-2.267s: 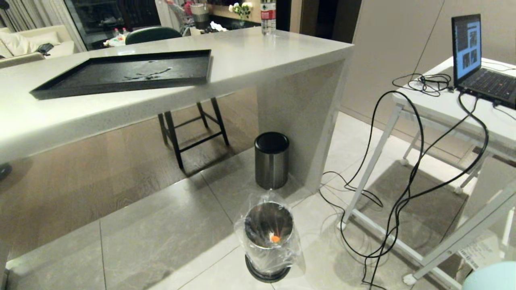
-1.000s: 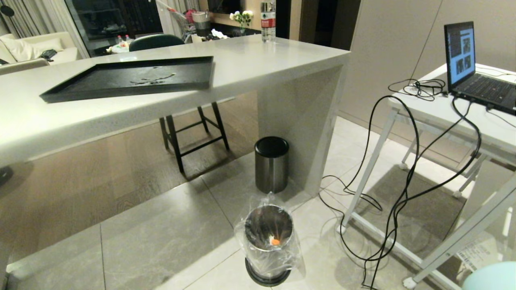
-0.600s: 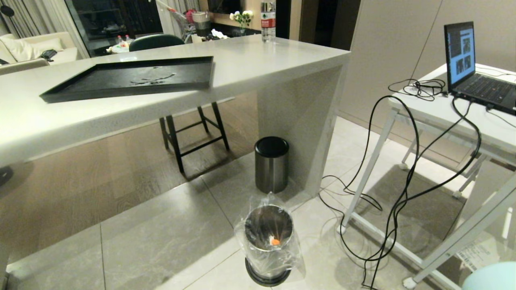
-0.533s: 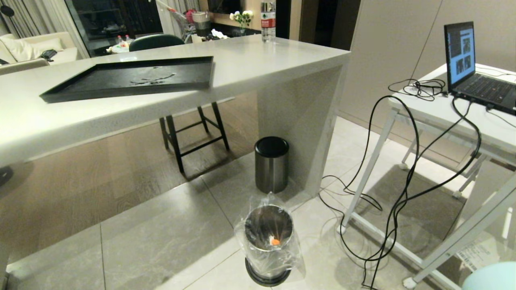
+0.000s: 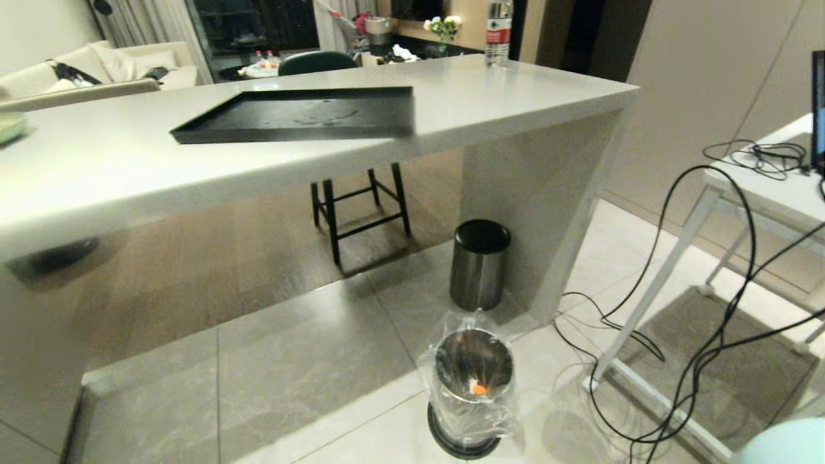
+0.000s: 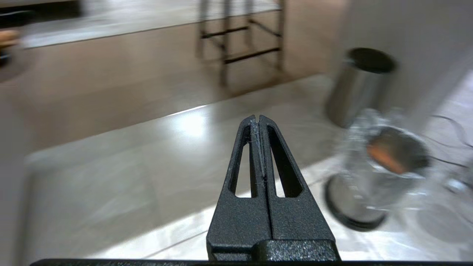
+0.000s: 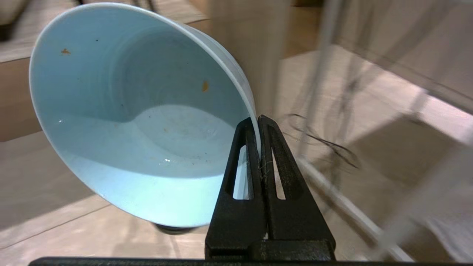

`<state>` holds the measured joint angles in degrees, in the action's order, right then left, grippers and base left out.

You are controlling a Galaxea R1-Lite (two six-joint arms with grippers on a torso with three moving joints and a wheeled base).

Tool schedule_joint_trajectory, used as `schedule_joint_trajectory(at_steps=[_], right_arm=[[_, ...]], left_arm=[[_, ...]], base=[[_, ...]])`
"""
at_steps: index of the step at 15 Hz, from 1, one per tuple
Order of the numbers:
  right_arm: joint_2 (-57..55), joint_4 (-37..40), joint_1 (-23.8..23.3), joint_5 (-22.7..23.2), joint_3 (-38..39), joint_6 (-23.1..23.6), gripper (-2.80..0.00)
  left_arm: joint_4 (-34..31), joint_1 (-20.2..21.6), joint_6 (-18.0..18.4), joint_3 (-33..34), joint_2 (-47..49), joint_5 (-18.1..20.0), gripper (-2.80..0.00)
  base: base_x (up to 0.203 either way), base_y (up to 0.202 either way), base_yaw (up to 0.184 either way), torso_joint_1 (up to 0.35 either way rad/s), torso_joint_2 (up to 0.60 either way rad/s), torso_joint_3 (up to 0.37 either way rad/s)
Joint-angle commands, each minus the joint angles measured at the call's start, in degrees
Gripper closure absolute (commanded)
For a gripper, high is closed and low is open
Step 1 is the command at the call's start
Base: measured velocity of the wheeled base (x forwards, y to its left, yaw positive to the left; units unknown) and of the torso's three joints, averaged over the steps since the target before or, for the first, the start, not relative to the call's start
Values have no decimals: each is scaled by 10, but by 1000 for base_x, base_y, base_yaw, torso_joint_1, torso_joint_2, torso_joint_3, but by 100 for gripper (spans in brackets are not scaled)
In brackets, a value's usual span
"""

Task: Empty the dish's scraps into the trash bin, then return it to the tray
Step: Put the bowl back to the table

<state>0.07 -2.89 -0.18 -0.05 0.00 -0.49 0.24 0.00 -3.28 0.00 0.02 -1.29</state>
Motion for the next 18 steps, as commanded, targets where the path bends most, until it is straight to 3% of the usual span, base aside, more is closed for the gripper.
schedule_joint_trajectory(at_steps=[1, 11, 18], right_arm=[[-1, 0, 0, 0, 0, -1, 0], [-1, 0, 0, 0, 0, 0, 0], [-1, 0, 0, 0, 0, 0, 0]], left_arm=[[0, 0, -1, 0, 1, 0, 0], [0, 0, -1, 0, 1, 0, 0], [0, -1, -1, 0, 1, 0, 0]], base=[[0, -9, 175, 2, -1, 4], [-1, -8, 166, 2, 1, 4], [0, 0, 10, 0, 1, 1]])
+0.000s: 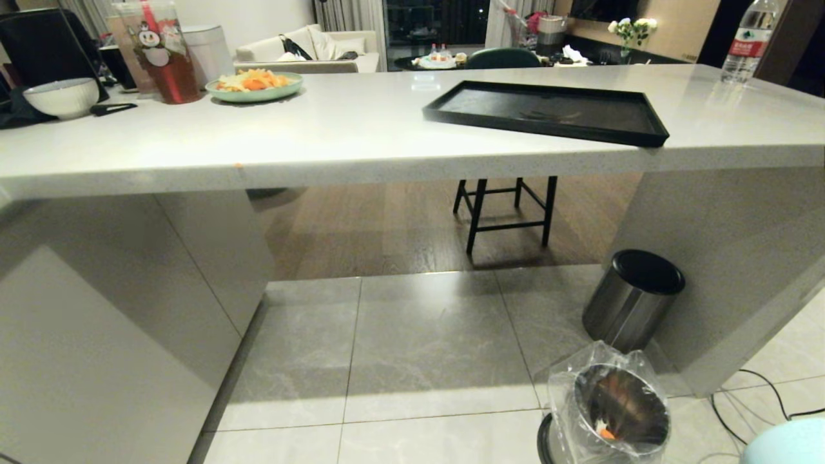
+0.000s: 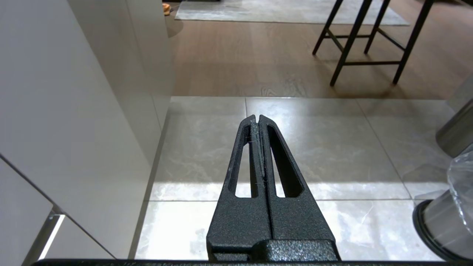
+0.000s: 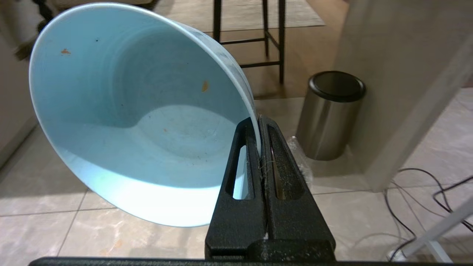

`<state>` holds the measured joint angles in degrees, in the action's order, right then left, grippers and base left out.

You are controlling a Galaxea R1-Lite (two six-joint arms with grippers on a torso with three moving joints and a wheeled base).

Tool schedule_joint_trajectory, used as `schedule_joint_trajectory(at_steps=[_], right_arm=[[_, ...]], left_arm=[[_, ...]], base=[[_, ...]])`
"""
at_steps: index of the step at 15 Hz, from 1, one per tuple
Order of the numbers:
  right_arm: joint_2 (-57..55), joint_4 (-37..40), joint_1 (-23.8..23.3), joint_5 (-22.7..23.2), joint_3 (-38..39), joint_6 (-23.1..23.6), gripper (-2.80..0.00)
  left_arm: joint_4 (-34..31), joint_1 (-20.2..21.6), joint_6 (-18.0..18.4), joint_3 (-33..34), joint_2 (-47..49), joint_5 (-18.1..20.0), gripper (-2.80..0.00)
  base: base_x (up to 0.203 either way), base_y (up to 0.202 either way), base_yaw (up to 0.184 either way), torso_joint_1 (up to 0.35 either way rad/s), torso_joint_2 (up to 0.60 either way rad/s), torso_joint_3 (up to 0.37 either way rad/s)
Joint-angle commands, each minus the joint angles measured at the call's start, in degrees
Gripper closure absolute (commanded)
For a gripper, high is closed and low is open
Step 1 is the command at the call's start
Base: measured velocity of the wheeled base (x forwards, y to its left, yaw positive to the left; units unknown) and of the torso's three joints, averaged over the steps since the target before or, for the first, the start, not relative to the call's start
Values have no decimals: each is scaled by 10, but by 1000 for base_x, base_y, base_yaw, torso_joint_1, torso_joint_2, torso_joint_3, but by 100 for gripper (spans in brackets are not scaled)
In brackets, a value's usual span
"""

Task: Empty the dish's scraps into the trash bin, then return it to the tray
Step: Put the bowl back to the table

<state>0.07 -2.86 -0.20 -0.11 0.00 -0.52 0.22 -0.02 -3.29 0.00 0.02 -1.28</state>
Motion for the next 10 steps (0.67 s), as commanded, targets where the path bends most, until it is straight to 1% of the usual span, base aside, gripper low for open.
schedule_joint_trajectory(at_steps=[1, 10], right_arm=[[-1, 0, 0, 0, 0, 0, 0], [-1, 0, 0, 0, 0, 0, 0]], left_arm=[[0, 0, 0, 0, 1, 0, 0], [0, 0, 0, 0, 1, 0, 0]], base=[[0, 0, 0, 0, 0, 0], [0, 0, 0, 0, 0, 0]])
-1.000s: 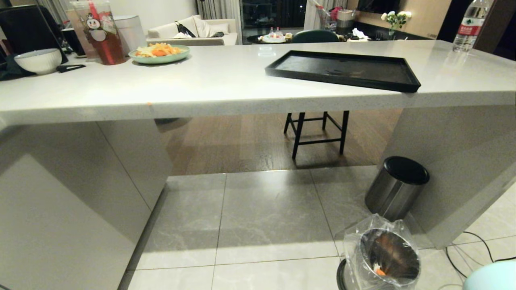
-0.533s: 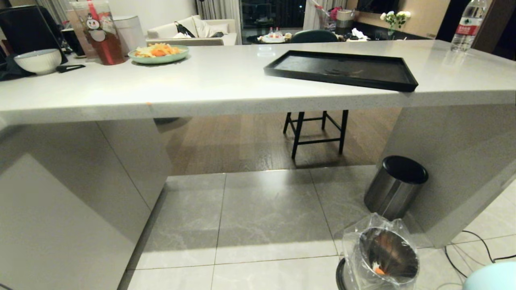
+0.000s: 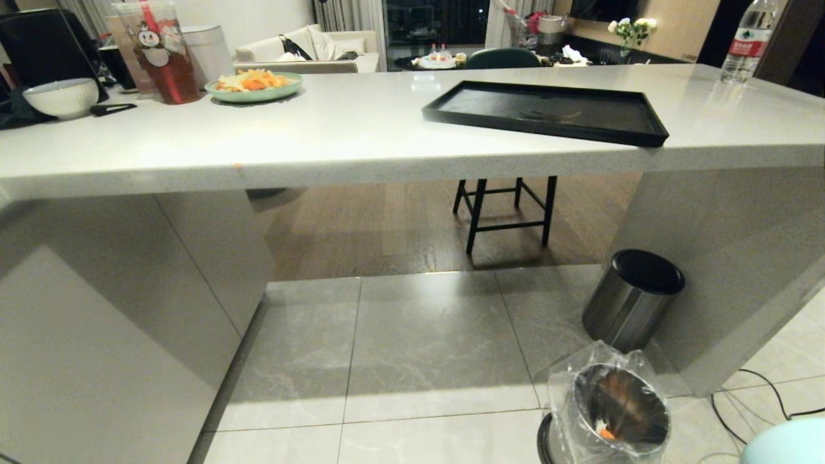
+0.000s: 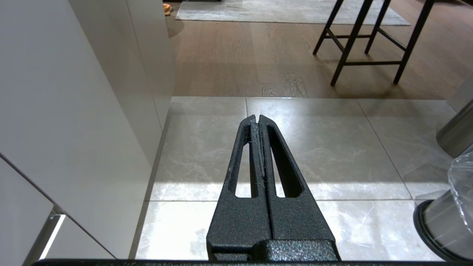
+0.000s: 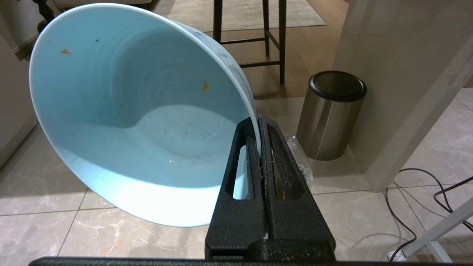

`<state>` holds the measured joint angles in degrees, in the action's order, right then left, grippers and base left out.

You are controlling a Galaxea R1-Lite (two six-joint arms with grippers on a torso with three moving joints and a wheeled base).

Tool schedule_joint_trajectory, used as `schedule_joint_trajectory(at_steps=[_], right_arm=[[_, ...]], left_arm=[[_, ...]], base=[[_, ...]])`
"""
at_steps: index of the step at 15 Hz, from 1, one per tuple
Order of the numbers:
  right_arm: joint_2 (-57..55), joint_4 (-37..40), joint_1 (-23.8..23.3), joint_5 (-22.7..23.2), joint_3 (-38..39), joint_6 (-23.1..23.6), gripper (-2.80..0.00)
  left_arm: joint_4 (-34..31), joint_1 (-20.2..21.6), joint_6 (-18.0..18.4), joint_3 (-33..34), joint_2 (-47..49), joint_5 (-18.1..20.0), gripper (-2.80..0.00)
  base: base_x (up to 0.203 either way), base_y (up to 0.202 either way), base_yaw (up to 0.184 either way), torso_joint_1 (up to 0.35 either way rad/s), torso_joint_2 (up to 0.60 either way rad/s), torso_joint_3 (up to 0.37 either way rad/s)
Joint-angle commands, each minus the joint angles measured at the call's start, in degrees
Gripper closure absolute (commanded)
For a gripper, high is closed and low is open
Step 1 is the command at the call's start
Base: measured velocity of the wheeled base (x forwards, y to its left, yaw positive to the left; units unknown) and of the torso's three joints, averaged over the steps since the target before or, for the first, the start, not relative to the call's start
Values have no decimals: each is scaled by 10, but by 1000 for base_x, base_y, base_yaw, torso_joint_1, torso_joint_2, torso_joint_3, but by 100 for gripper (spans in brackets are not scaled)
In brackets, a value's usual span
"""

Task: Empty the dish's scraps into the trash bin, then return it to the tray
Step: Put the bowl back to the table

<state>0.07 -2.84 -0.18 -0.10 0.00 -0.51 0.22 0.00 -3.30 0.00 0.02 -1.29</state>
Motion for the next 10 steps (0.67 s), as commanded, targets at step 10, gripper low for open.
schedule_joint_trajectory(at_steps=[10], right_arm=[[-1, -2, 0, 0, 0, 5, 0]], left_arm=[[0, 0, 0, 0, 1, 0, 0]], base=[[0, 0, 0, -1, -19, -22]])
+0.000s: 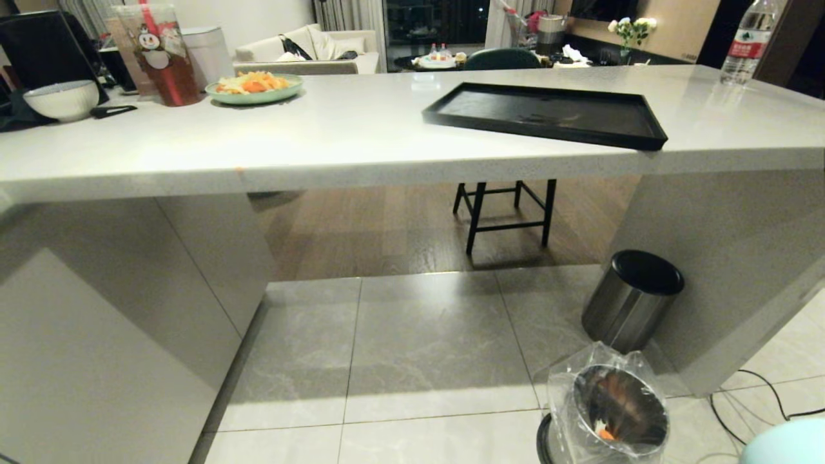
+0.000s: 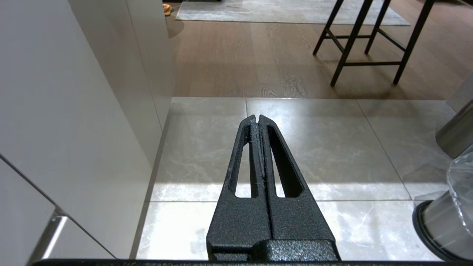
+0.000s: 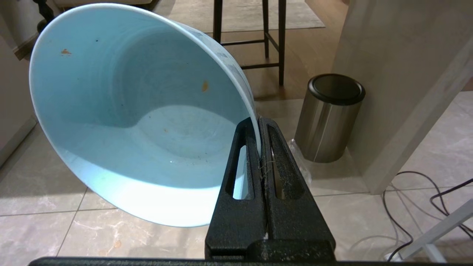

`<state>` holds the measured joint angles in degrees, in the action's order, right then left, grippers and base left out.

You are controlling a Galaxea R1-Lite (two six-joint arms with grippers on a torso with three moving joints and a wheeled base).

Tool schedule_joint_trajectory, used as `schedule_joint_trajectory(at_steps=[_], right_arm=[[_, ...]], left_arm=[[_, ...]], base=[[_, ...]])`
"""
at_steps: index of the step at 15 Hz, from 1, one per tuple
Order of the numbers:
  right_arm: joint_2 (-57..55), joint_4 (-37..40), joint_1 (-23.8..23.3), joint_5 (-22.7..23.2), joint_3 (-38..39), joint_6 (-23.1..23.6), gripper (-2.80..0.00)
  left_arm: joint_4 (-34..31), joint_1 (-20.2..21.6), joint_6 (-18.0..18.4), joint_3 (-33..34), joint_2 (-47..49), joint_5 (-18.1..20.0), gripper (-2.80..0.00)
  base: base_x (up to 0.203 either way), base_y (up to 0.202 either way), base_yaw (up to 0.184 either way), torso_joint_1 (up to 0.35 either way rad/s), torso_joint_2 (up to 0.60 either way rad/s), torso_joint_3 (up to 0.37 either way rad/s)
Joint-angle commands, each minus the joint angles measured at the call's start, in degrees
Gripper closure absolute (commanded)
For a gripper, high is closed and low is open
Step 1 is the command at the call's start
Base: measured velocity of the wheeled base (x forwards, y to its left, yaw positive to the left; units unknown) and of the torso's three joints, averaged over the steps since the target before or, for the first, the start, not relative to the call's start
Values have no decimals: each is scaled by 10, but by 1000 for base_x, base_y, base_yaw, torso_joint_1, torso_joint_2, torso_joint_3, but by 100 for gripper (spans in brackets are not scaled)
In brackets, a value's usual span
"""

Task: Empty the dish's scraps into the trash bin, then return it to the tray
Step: Put the bowl back to the table

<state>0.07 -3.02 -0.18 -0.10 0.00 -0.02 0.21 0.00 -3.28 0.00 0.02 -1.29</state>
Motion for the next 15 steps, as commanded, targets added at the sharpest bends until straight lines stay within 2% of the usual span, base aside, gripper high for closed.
schedule_joint_trajectory(at_steps=[1, 8, 15], right_arm=[[-1, -1, 0, 0, 0, 0, 0], [-1, -1, 0, 0, 0, 0, 0], [-1, -1, 0, 0, 0, 1, 0]], left_arm=[[1, 0, -1, 0, 1, 0, 0], [1, -1, -1, 0, 1, 0, 0], [1, -1, -1, 0, 1, 0, 0]], base=[[0, 0, 0, -22, -286, -302], [0, 0, 0, 17, -408, -395], [0, 0, 0, 109, -475, -373]])
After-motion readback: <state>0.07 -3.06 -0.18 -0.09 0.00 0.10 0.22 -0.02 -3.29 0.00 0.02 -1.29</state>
